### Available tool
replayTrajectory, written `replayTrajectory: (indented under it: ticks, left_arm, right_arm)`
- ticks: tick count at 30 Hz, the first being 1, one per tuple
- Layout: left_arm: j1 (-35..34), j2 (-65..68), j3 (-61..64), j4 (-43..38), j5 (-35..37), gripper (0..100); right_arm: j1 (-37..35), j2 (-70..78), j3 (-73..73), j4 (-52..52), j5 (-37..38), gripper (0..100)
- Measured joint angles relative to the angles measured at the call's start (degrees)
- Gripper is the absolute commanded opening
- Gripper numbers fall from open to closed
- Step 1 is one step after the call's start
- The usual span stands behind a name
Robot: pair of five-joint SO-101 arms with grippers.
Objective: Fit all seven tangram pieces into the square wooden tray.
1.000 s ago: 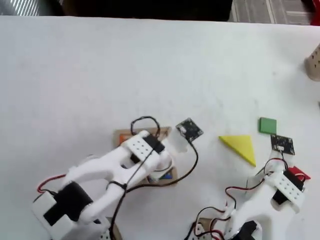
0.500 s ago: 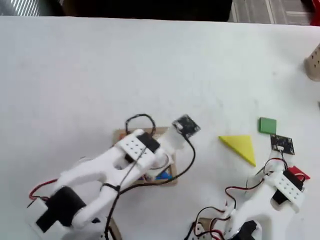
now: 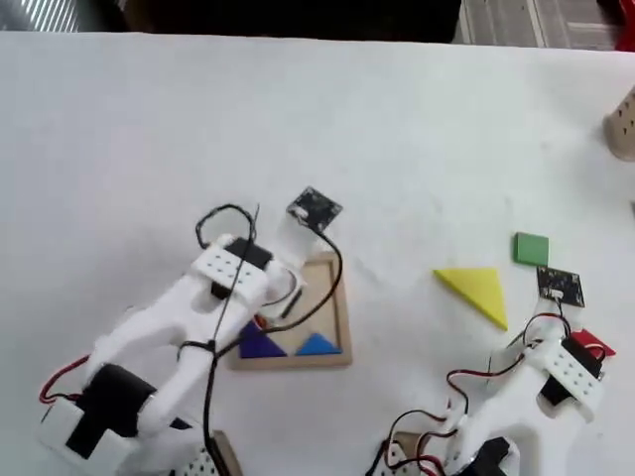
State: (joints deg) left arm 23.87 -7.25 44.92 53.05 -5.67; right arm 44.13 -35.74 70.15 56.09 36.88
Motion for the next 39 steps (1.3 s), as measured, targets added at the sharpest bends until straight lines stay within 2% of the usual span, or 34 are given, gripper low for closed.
replayTrajectory:
  ticks: [12,27,30,34,39]
  left_arm:
    - [0.0,-0.7,0.0,2.5,-0.1,2]
    - [0.0,-20.6,6.4,1.1,-0.1,2]
    - [1.0,-18.8,6.4,-2.0,-0.1,2]
    - [4.8,-9.8,6.3,-6.2,-0.1,2]
    - [5.8,0.1,2.9,-6.9,-0.1,2]
  right_arm:
    - [0.0,0.0,0.0,0.0,0.0,1.8]
    - [0.0,0.0,0.0,0.0,0.0,1.8]
    - [0.0,0.0,0.0,0.0,0.0,1.8]
    - [0.0,0.0,0.0,0.0,0.0,1.8]
    - [0.0,0.0,0.0,0.0,0.0,1.8]
